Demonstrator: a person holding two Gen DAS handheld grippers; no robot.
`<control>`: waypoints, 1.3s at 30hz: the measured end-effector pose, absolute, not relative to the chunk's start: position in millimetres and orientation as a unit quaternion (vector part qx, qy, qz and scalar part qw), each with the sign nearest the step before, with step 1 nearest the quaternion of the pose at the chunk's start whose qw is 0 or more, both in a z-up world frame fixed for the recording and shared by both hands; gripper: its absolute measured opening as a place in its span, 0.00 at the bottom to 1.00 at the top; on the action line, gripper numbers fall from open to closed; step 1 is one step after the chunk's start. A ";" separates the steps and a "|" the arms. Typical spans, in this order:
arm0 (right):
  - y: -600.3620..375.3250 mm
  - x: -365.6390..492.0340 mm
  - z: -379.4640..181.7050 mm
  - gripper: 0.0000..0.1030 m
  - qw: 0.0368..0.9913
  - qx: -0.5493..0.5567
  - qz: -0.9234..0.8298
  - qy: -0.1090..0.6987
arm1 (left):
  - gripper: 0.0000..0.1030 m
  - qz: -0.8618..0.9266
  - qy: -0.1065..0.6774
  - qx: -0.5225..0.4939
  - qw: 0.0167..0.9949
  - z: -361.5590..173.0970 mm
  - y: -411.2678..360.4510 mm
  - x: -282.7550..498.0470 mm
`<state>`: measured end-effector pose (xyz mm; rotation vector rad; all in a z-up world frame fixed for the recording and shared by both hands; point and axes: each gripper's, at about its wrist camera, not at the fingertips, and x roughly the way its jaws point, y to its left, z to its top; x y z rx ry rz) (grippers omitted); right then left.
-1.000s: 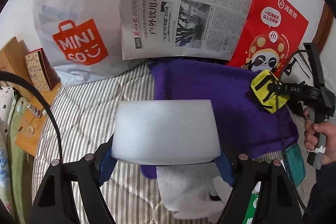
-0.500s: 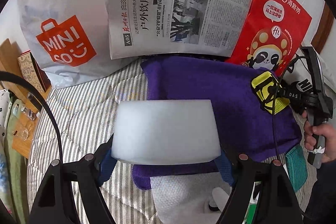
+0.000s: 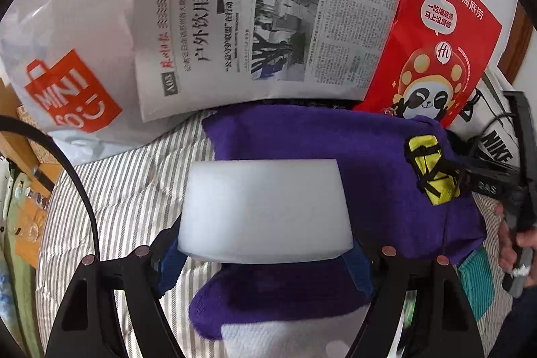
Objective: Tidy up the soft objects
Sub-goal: 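Carry the pouch onto the purple towel and open the right tool while the left carries the sponge, then lower the white sponge onto the purple towel and open the left tool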
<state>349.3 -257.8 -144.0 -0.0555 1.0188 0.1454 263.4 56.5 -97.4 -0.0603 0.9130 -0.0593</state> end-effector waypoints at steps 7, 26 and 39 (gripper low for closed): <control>-265.3 311.0 -113.7 0.63 0.886 -0.021 0.072 0.457 | 0.77 -0.029 0.442 -0.015 0.897 -108.2 36.4 297.8; -301.2 267.0 -104.1 0.66 0.883 0.012 0.062 0.464 | 0.77 0.008 0.506 0.042 0.862 -154.9 0.9 361.2; -314.9 247.7 -96.9 0.66 0.884 0.023 0.055 0.465 | 0.96 -0.020 0.551 0.042 0.833 -162.5 -11.8 374.0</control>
